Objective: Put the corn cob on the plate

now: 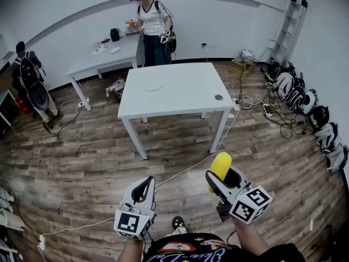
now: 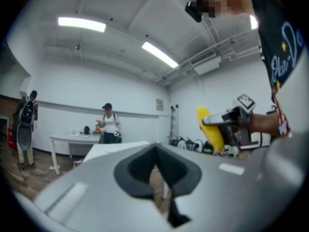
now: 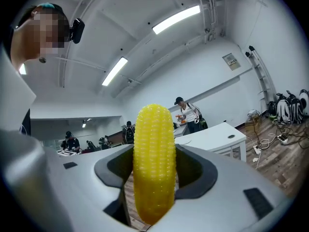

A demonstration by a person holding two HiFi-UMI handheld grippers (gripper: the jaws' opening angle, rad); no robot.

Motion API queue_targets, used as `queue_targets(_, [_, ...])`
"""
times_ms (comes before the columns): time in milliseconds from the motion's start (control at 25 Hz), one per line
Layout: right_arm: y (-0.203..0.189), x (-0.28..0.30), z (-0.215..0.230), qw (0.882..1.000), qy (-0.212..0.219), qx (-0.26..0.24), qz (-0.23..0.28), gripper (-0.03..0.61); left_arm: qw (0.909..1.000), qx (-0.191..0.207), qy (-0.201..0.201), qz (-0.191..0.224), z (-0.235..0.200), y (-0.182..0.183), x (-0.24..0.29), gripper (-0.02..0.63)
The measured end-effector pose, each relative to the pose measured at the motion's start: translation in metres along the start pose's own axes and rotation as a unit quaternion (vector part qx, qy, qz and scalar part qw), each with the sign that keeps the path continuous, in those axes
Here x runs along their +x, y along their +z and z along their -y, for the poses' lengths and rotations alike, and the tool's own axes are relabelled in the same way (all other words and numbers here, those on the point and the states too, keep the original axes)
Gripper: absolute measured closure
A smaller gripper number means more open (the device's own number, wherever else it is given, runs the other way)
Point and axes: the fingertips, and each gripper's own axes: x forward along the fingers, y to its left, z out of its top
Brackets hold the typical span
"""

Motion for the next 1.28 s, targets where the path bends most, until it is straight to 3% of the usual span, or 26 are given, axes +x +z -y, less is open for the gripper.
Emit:
queue_targets(240, [0.007, 0.055, 0.011, 1.0, -0.003, -0.012, -0.01, 0.327, 0.9999, -0.009, 0.009, 0.0, -0.059, -0.011, 0.03, 0.62])
queue_targets(520, [0.007, 0.105, 0.041, 0.999, -0.005, 0.006, -0.031, 0.327, 0.9992, -0.029, 0.026, -0.004, -0.089, -0.02, 0.056, 0.62])
queue_targets(920, [0.041, 0.22, 0.103, 0.999, 0.05, 0.004, -0.017, 0.327, 0.9966, -0.005, 0.082, -0.012, -0.161, -0.012, 0.131, 0.62])
queue_targets(1120, [0.072, 0.29, 0.135, 0.994, 0.104, 0.0, -0.014, 0.327, 0.9939, 0.033, 0.106, 0.003, -0.201, 0.009, 0.204, 0.62])
queue_targets(1280, [0.085, 0.325, 0.155, 0.989, 0.148, -0.01, -0.024, 0.327, 0.9932, 0.027, 0.112, 0.012, -0.212, 0.016, 0.257, 0.62])
